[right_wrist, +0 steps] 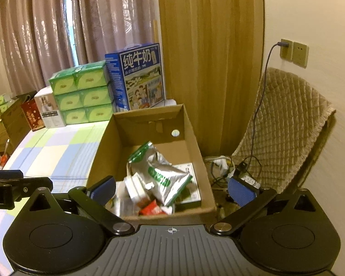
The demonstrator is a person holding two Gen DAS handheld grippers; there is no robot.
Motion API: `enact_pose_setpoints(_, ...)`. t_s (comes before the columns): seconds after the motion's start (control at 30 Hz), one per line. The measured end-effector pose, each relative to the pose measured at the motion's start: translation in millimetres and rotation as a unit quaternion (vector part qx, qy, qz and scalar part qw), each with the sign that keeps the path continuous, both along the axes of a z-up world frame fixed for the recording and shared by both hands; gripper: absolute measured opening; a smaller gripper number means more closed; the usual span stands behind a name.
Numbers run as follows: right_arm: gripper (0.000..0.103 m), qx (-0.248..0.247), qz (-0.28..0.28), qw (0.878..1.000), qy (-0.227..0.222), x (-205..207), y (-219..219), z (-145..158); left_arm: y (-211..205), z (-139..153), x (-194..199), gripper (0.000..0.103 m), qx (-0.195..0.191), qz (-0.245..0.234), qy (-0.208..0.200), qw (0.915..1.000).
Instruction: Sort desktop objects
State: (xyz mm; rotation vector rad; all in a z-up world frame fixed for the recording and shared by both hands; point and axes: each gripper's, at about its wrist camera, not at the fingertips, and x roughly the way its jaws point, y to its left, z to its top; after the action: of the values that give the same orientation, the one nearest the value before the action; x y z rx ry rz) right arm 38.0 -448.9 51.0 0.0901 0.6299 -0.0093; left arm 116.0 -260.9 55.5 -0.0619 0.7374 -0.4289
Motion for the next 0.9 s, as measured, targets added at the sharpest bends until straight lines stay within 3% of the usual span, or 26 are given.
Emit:
enact_pose_setpoints(0.23,0.101,-0.004,0.002,1.0,-0.007,-41.9,13.7,9.1,-2.2,13.9,-44.5,0.102,0.034,-0.007,-0.015,0.9993)
enact_pose_setpoints(0.9,0.101,0.003,0.013,1.0,-0.002,-105.5,37.5,19.2,25.6,27.8,-108.5,0.102,0.016,0.005,-0.017,0.9997)
